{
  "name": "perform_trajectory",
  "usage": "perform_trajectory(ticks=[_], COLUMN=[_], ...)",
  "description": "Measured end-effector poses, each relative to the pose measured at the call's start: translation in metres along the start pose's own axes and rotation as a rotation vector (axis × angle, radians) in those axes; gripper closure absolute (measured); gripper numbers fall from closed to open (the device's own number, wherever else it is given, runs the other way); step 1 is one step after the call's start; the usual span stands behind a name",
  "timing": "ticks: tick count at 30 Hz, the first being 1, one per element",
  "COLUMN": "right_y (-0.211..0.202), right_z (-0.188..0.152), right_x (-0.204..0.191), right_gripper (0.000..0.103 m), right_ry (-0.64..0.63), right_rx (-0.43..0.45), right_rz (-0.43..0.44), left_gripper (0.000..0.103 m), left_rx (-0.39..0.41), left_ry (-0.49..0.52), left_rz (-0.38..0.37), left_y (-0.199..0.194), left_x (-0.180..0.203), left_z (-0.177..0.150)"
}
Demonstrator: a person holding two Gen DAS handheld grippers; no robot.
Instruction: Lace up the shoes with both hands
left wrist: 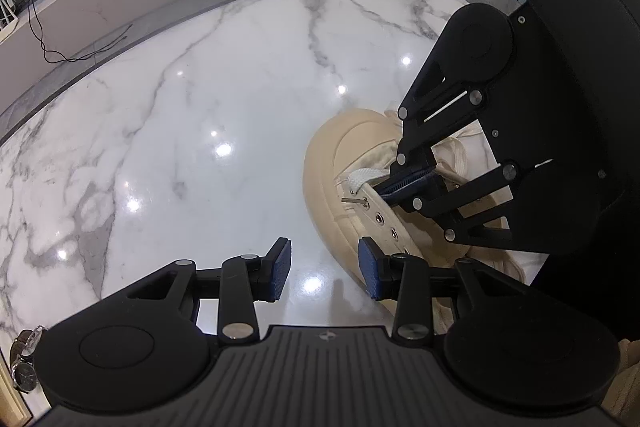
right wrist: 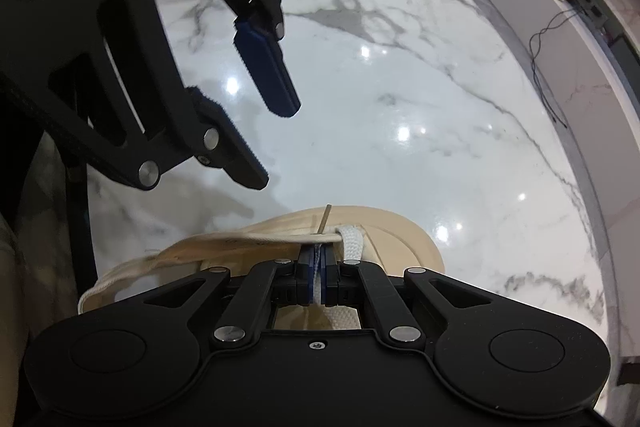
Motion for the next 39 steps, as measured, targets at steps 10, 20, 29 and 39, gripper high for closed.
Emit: perform_trajectory(ticks=[10, 20, 29, 39], right_y=[-0.011, -0.051, -0.075, -0.074], right_z=[-0.006, -0.013, -0.037, -0.055], right_x=[-0.002, -0.005, -0.012, -0.019], right_gripper=[0.100, 0.076, 0.075, 0.075], right_ry=[0.062, 0.192, 0.453, 0.581], right_rx=[0.031, 0.115, 0.189, 0.183], right_rz=[-0.034, -0.131, -0.176, -0.187], left_gripper=[0.067, 0.067, 0.067, 0.080], left_rx=[-0.012, 0.034, 0.177, 0.104], left_ry=[0.004, 0.153, 0.471, 0.694], left_rz=[0.007, 0.021, 0.044, 0.071], left_y=[0.005, -0.005, -0.016, 0.021], left_x=[0.001, 0.013, 0.041, 0.046], left_z=[-0.006, -0.019, -0.026, -0.020])
Point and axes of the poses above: each gripper's, at about its wrist camera, not at the fingertips, and y roughly the way its jaws point, x to its right, z to its top, the point moved 9 cm from there along y, roughly the way its jaws point, and after that the axes turned 9 degrees about -y, right-handed, at the moved point
